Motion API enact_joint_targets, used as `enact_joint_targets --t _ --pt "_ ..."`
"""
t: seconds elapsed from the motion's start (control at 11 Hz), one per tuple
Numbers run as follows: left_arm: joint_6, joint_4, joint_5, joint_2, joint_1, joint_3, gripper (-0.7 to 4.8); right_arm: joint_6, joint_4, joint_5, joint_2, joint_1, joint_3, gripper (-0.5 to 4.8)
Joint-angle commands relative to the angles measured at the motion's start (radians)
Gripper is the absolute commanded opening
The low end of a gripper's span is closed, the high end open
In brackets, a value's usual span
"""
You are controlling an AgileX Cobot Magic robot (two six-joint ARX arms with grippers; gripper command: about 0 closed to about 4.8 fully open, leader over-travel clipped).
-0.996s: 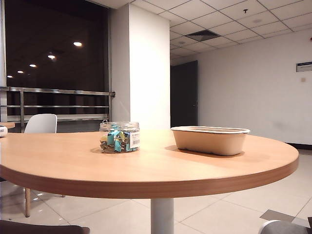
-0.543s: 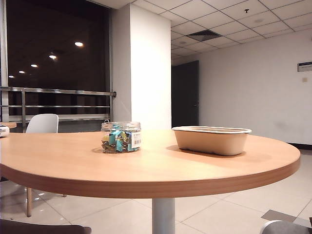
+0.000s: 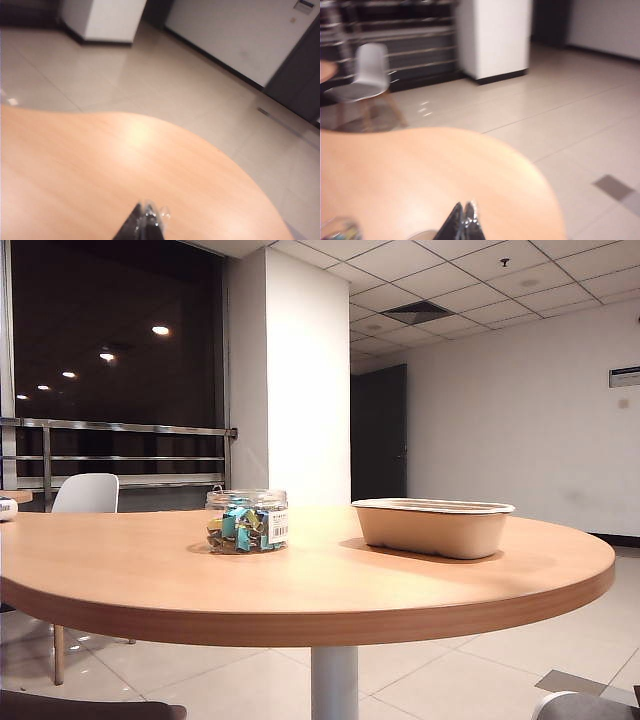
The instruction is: Pick up the box filled with clips, pour some clips from it into the rectangular paper box, and then put the clip box back on the table.
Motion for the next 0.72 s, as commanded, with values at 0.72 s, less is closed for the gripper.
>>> enact_joint_targets --t 0.72 --pt "-0.012 -0.302 0.277 0.525 -0.001 0.449 -0.06 0.008 -0.013 -0.156 0.164 0.006 0.002 -0.01"
